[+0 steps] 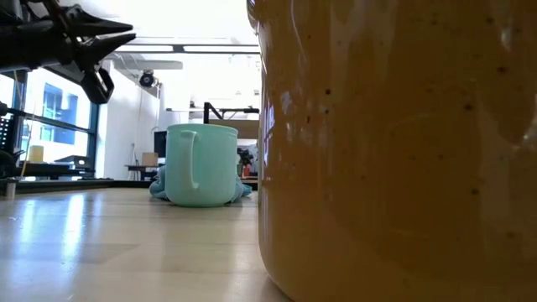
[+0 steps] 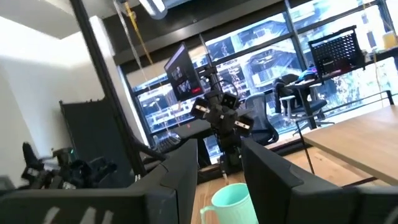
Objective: Stack small to large cups/mugs on shelf
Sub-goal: Put the blue mug on the shelf
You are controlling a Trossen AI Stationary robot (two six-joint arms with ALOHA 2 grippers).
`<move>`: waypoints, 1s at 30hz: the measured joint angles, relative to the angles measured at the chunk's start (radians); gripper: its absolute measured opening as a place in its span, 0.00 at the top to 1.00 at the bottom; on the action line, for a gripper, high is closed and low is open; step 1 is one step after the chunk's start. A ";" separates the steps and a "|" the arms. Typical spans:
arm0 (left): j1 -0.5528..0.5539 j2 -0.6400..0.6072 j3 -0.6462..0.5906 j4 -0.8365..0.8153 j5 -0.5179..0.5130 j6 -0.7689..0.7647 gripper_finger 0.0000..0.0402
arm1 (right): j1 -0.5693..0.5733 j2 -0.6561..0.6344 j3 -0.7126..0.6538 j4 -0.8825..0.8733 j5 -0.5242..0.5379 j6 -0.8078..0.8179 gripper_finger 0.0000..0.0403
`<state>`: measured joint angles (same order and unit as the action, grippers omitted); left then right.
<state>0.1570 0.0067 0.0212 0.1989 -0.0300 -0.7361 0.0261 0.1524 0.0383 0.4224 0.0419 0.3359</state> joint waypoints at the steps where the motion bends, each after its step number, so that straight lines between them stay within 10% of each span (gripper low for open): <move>1: 0.000 0.000 0.000 0.000 0.018 -0.001 0.91 | 0.000 0.000 0.000 0.002 0.006 0.002 0.71; 30: -0.001 0.154 0.000 -0.016 0.149 -0.036 0.91 | 0.001 0.202 0.119 0.002 -0.025 0.020 0.71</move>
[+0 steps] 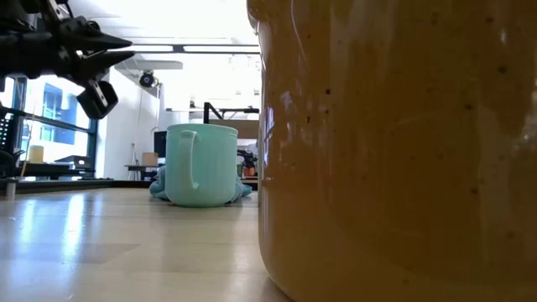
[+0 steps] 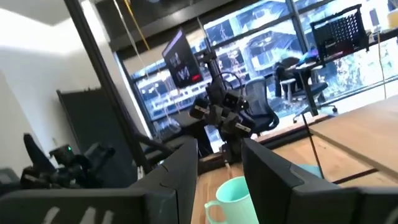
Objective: Stack small to large cups/mugs on shelf
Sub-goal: Put the blue mug on the shelf
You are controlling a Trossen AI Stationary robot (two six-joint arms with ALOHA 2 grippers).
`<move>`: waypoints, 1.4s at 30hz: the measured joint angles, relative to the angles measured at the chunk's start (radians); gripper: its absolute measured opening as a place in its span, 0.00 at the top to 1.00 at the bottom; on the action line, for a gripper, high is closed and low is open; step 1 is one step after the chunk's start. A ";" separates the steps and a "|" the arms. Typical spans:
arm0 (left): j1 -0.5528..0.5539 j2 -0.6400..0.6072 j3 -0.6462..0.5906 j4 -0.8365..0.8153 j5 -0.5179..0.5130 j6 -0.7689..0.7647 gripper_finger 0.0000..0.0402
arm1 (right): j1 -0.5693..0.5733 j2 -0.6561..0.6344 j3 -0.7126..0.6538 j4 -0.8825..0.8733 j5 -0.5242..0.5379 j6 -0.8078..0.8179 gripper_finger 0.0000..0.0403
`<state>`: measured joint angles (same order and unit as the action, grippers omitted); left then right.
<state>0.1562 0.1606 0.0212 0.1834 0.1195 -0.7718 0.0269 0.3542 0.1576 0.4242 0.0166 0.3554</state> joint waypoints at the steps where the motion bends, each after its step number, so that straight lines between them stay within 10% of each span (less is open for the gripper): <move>1: 0.000 0.002 0.000 0.000 0.000 0.005 0.91 | 0.000 0.032 0.024 -0.009 -0.003 -0.002 0.71; 31: 0.000 0.003 0.000 -0.179 0.022 0.133 0.91 | -0.005 1.053 0.968 -0.763 -0.127 -0.173 0.71; 42: 0.000 0.016 0.000 -0.182 -0.001 0.170 0.91 | -0.063 1.320 1.151 -0.750 -0.263 -0.122 0.71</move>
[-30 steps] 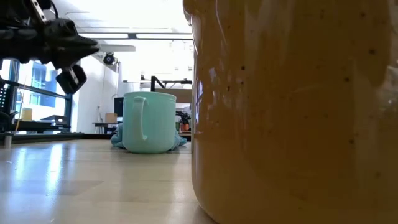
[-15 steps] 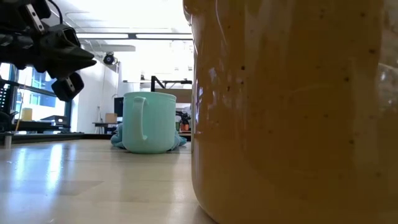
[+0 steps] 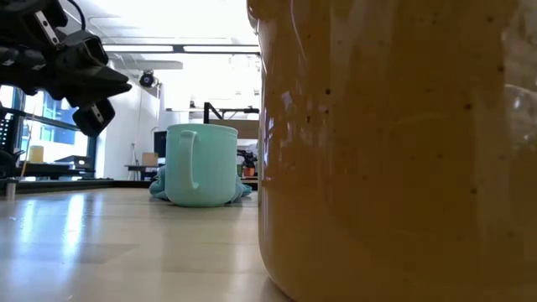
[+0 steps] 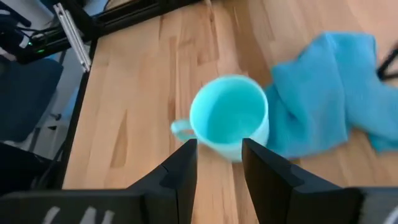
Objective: Stack small to large cups/mugs on shelf
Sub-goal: Put the blue mug on the shelf
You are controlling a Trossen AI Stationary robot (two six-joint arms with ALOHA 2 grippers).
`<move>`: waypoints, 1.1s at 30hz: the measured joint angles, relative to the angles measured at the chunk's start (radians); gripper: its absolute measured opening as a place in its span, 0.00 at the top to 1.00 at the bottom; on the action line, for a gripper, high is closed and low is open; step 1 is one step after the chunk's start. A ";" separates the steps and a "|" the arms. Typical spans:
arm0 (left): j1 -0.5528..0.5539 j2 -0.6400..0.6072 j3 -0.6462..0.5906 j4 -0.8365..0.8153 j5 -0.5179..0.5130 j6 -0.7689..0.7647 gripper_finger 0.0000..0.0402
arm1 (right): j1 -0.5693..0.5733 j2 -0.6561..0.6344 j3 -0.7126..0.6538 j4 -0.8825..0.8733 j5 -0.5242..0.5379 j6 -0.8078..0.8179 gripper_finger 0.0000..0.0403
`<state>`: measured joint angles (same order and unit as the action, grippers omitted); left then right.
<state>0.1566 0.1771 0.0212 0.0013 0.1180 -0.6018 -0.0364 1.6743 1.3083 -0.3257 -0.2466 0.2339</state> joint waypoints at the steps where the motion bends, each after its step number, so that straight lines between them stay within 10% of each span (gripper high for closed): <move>1: 0.000 0.007 0.000 0.001 -0.003 0.004 0.91 | 0.001 0.022 0.024 0.001 -0.001 -0.012 0.71; 13: 0.000 0.134 0.000 -0.002 -0.006 -0.005 0.91 | 0.004 0.269 0.282 -0.048 -0.053 -0.091 0.71; 33: 0.000 0.139 0.000 0.000 -0.003 -0.007 0.91 | -0.002 0.357 0.296 -0.065 0.107 -0.111 0.71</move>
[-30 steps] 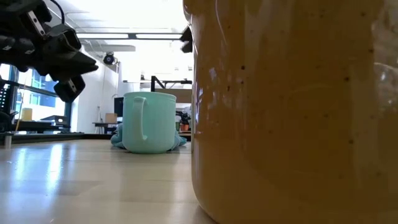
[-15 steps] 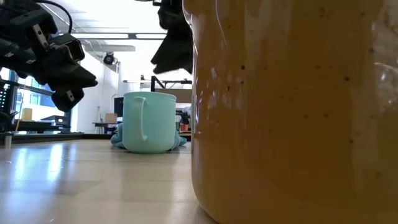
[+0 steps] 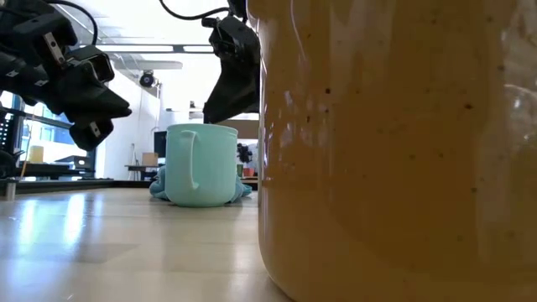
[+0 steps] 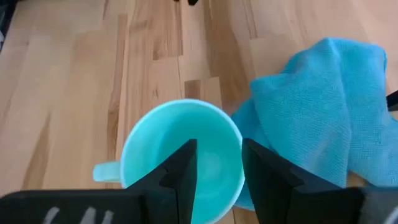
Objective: Stack small to large cups/mugs on shelf
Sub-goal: Put the blue mug on the shelf
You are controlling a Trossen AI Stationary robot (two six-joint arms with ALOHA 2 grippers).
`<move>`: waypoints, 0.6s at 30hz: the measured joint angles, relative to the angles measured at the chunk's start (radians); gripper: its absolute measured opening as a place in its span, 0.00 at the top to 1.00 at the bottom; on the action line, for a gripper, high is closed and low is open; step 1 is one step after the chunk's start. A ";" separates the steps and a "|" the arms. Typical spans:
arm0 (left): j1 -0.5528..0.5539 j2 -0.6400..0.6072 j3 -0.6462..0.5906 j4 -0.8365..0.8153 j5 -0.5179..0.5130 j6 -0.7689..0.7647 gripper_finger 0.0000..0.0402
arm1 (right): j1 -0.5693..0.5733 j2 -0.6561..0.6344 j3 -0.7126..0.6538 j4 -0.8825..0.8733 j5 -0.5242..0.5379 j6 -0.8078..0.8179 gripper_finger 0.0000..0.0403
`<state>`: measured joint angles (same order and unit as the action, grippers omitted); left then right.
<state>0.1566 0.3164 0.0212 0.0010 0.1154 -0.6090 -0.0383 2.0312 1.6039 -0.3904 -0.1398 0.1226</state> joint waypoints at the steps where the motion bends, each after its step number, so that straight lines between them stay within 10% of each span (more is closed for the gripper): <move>1: 0.000 0.000 0.000 0.000 0.000 0.000 0.91 | -0.001 0.000 0.000 -0.001 0.000 0.000 0.71; 18: 0.000 0.000 0.000 0.000 -0.001 0.010 0.91 | -0.001 0.042 0.000 0.006 0.016 -0.018 0.71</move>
<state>0.1566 0.3168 0.0212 0.0012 0.1148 -0.5988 -0.0391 2.0728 1.6037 -0.3844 -0.1240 0.1046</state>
